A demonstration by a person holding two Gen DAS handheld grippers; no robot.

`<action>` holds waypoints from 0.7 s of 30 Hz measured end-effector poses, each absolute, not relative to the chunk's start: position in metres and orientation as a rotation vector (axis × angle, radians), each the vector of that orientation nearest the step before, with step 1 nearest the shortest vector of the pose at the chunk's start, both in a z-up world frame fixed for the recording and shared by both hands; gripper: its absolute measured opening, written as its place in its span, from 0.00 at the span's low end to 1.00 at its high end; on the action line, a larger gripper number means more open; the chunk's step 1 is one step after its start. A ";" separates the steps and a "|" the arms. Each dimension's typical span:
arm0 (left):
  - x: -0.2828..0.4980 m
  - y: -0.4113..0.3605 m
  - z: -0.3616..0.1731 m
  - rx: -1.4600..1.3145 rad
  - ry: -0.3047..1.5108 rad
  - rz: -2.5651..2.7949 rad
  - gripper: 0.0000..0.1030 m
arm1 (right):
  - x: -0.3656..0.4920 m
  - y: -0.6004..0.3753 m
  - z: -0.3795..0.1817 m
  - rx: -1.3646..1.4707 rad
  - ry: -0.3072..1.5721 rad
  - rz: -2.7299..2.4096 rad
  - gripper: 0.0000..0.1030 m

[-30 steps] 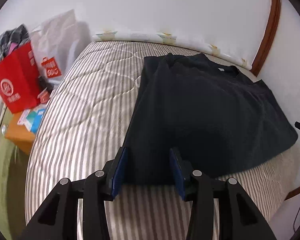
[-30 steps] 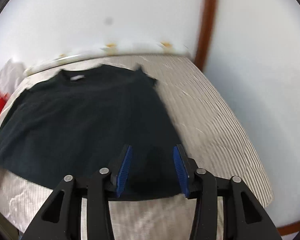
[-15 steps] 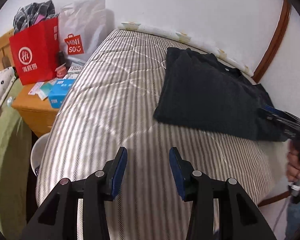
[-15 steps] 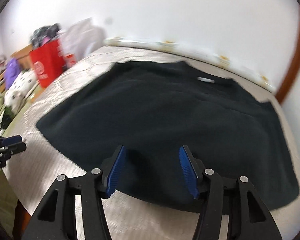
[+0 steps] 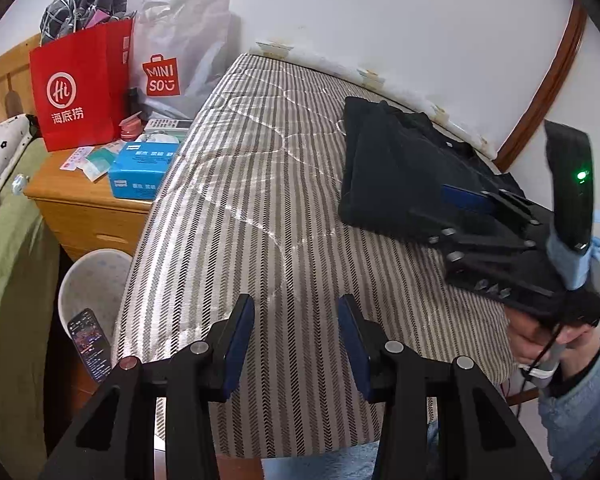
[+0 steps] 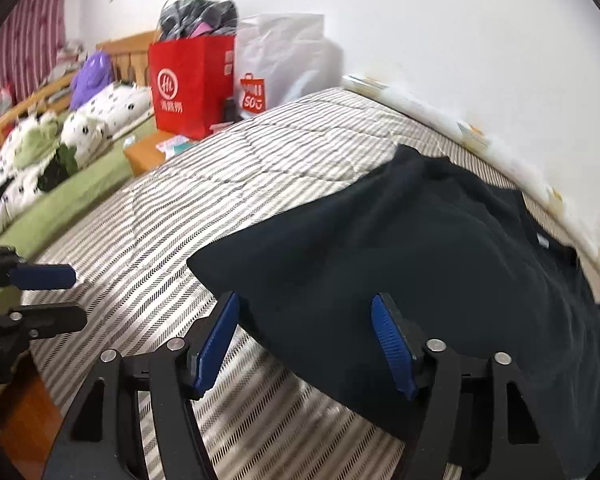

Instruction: Fold small clothes

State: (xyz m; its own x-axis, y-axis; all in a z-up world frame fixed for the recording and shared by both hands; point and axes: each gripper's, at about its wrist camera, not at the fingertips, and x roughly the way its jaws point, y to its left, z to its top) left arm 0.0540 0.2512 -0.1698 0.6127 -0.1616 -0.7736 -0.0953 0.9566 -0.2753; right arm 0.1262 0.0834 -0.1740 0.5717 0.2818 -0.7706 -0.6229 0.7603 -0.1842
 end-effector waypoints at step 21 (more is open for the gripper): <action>0.073 0.220 -0.169 -0.274 0.964 -0.047 0.40 | 0.145 0.021 -0.108 -0.185 0.578 0.553 0.09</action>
State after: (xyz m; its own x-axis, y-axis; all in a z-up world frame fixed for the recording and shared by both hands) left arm 0.0733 0.2201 -0.1694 0.5722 -0.1611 -0.8041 -0.0819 0.9644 -0.2515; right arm 0.1448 0.0207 -0.1078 0.6976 0.4424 -0.5636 -0.5433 0.8394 -0.0135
